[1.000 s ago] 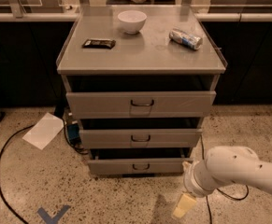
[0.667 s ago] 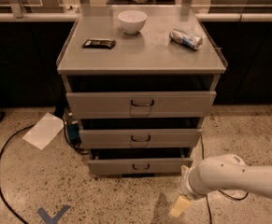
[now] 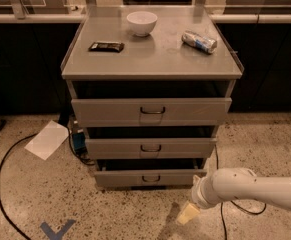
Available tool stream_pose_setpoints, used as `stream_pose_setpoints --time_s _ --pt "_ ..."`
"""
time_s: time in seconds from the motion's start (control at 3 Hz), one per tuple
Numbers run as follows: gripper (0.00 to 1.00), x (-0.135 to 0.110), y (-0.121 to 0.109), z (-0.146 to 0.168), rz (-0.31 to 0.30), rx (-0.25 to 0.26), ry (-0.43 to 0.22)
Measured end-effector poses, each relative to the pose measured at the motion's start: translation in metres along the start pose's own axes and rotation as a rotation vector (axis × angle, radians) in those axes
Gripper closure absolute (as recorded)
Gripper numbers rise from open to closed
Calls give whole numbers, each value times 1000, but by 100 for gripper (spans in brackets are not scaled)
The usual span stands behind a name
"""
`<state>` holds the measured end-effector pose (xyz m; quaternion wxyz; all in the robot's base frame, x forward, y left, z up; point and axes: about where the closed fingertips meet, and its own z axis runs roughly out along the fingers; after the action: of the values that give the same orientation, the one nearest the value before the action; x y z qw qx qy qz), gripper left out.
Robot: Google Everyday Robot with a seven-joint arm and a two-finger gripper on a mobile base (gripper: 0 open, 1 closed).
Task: Open bottom drawer
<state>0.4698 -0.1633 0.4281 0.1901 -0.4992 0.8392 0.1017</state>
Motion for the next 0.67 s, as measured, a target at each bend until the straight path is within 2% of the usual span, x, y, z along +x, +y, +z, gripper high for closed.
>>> stream_pose_setpoints --time_s 0.33,0.67 --pt "0 -6 -9 16 -17 -1 -36" --pt "0 -28 -21 57 -70 -68 -35"
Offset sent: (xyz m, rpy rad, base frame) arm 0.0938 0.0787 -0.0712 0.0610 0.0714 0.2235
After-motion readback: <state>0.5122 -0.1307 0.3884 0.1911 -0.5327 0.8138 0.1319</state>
